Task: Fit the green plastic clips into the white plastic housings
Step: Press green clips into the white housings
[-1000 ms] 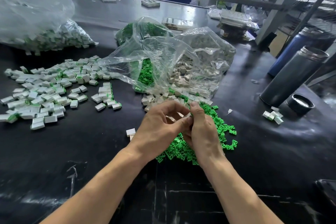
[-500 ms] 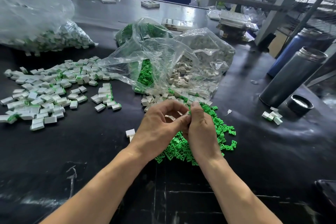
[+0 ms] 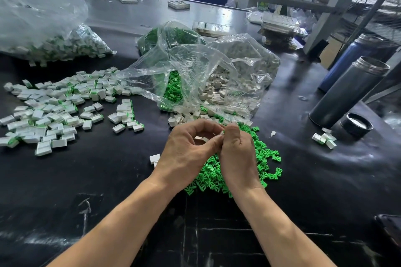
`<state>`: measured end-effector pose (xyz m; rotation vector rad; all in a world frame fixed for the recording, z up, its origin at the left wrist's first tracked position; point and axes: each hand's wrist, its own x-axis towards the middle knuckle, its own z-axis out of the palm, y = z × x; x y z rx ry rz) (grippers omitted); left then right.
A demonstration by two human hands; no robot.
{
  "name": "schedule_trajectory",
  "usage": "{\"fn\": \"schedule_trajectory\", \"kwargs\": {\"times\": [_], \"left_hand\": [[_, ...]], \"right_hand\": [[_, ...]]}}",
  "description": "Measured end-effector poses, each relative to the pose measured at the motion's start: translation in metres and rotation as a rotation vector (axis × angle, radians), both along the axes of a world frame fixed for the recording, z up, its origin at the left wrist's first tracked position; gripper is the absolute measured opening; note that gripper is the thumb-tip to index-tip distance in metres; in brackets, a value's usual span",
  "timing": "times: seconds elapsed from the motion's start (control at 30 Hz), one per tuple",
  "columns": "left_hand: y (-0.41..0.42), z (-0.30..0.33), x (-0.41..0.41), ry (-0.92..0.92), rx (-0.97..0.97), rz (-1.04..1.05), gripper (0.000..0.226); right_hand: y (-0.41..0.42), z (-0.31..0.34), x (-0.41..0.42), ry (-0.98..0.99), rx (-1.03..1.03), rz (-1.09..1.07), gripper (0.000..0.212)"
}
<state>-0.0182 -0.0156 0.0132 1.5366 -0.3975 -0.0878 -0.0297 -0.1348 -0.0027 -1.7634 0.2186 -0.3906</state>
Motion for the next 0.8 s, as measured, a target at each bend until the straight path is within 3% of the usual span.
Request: {"fn": "schedule_trajectory", "kwargs": {"times": [0.27,0.37,0.47,0.8], "left_hand": [[0.001,0.000,0.000,-0.001,0.005,0.007,0.006],[0.001,0.001,0.001,-0.006,0.036,0.024,0.006],[0.002,0.000,0.002,-0.007,0.040,0.057,0.007],[0.010,-0.002,0.010,-0.023,0.100,0.088,0.007]], "right_hand": [[0.000,-0.001,-0.001,-0.063,-0.002,0.025,0.057],[-0.001,0.000,-0.003,-0.062,0.001,0.045,0.069],[-0.006,-0.001,-0.003,-0.057,-0.033,0.015,0.064],[-0.022,0.001,-0.007,-0.166,-0.106,0.123,0.008]]}}
